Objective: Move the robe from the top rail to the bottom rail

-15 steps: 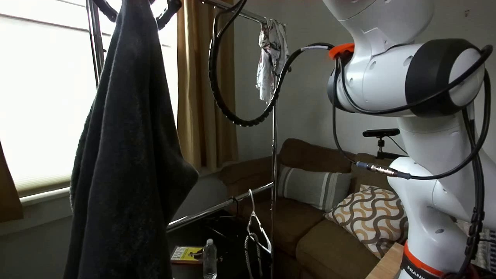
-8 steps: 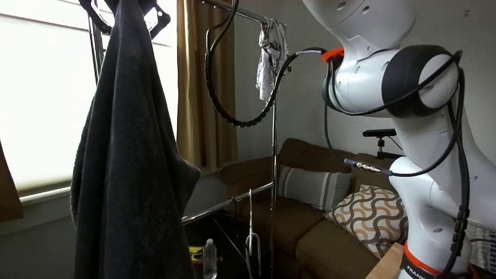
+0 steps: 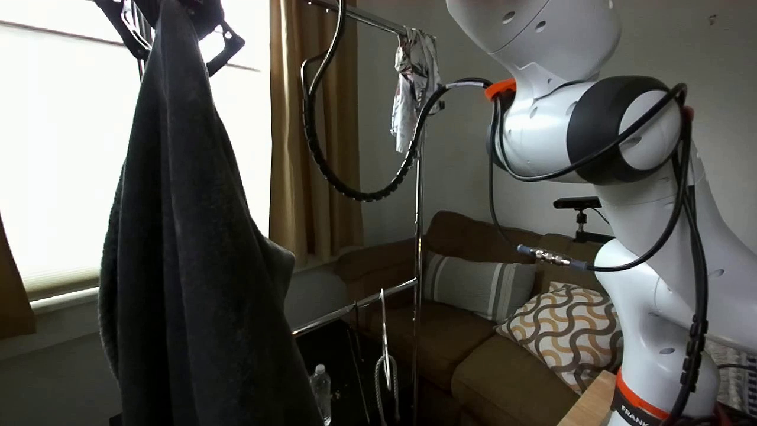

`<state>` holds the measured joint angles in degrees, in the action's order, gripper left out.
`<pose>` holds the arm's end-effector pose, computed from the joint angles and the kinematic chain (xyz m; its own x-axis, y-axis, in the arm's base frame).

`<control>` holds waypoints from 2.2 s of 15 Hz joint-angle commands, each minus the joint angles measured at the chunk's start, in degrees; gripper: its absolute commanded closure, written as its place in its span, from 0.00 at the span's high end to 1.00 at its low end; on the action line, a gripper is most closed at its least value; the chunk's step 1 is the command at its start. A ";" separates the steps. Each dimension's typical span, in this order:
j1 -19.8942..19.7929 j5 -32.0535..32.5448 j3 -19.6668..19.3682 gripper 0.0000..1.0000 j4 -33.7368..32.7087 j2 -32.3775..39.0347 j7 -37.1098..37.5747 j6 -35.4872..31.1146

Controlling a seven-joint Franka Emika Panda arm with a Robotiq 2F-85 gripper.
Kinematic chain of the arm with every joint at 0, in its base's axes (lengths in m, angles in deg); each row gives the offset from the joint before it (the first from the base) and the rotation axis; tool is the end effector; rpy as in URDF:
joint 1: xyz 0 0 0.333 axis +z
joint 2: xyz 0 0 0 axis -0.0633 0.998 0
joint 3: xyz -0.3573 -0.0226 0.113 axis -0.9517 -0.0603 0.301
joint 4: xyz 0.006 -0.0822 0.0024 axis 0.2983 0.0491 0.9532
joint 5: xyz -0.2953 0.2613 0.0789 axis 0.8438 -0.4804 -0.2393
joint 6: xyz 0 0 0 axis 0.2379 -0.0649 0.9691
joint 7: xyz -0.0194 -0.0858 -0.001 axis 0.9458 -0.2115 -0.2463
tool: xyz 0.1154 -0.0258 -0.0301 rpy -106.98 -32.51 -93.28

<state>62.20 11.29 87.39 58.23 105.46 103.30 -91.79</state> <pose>0.3251 0.6022 0.7907 0.9045 -0.2133 0.3692 -0.1594 -0.9723 -0.1711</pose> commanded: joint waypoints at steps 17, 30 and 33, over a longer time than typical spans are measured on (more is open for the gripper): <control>-15.38 -17.77 4.74 0.02 0.24 -1.69 -11.47 -4.94; -16.27 -17.66 5.98 0.09 0.89 -3.38 -12.07 16.64; -16.38 -17.58 5.84 0.09 0.75 -4.05 -10.31 16.77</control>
<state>46.05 -6.47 92.84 57.89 102.01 92.98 -74.54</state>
